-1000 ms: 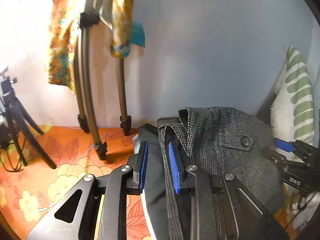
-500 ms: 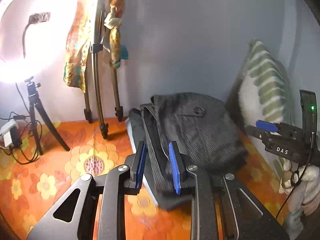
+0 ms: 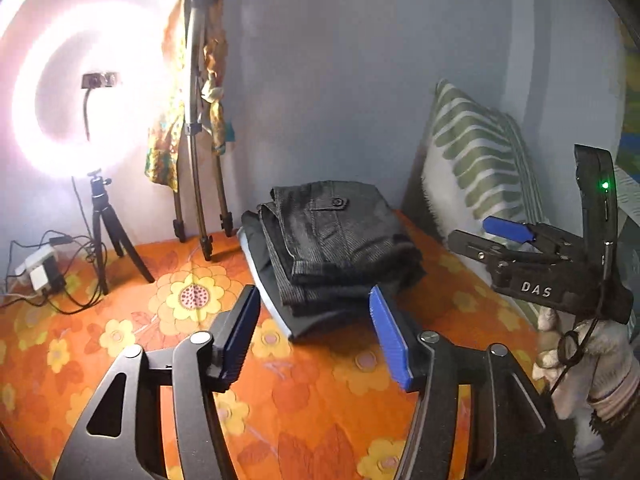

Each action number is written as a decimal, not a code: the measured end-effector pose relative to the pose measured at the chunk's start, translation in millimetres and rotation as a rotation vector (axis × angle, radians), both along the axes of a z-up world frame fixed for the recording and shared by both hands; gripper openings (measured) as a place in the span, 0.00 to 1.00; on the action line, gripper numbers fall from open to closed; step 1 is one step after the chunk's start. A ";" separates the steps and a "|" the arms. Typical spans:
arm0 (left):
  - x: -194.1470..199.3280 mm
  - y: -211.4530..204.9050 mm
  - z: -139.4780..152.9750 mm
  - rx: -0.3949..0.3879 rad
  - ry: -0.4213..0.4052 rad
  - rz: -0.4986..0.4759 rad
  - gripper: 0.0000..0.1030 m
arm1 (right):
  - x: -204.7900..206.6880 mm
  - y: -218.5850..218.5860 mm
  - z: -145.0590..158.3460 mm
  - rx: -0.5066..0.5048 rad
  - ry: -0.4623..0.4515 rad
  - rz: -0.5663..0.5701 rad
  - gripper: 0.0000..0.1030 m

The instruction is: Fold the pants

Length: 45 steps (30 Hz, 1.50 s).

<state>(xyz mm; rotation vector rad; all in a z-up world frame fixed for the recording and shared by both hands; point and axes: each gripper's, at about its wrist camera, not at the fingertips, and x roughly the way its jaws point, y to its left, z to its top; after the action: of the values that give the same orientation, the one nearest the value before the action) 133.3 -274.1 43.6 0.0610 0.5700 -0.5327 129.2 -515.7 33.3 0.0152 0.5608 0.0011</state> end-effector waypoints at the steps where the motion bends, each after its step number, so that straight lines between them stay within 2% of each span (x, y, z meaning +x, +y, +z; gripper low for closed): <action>1: -6.0 3.4 0.7 -0.003 -0.005 -0.002 0.57 | -5.5 5.1 1.7 -0.002 -0.006 0.000 0.75; 5: -27.2 14.7 0.6 0.001 -0.026 -0.001 0.57 | -31.7 31.1 4.0 -0.037 -0.033 0.005 0.83; 9: -40.9 29.6 -3.1 -0.009 -0.003 0.000 0.57 | -55.5 53.0 1.5 -0.044 -0.040 0.001 0.86; 11: -49.6 39.1 -4.7 -0.008 -0.005 0.012 0.57 | -65.4 60.6 -1.6 -0.027 -0.029 -0.011 0.94; 13: -56.5 45.6 -7.4 -0.007 -0.010 0.014 0.64 | -76.1 67.8 -5.6 -0.008 -0.020 -0.027 0.99; 18: -70.6 58.9 -17.4 0.002 0.006 0.024 0.65 | -94.1 81.4 -14.0 -0.022 -0.026 -0.076 1.00; 26: -79.7 74.0 -31.1 -0.005 0.013 0.052 0.69 | -106.3 80.5 -31.0 0.073 -0.029 -0.132 1.00; 29: -79.8 72.0 -37.5 0.016 0.016 0.055 0.69 | -106.0 80.1 -38.0 0.089 -0.026 -0.138 1.00; 34: -80.2 65.9 -51.2 0.071 0.020 0.054 0.72 | -104.5 88.5 -45.5 0.039 -0.031 -0.128 1.00; 38: -75.9 64.3 -62.9 0.088 0.064 0.062 0.75 | -98.4 90.6 -54.6 0.006 -0.007 -0.125 1.00; 45: -75.6 60.1 -70.7 0.108 0.096 0.062 0.75 | -93.7 91.3 -60.1 0.005 0.008 -0.111 1.00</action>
<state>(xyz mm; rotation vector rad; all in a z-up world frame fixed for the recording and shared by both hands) 57.8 -214.0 -27.1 0.1204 0.6921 -0.4460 35.5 -424.3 -26.8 0.0516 0.5673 -0.1058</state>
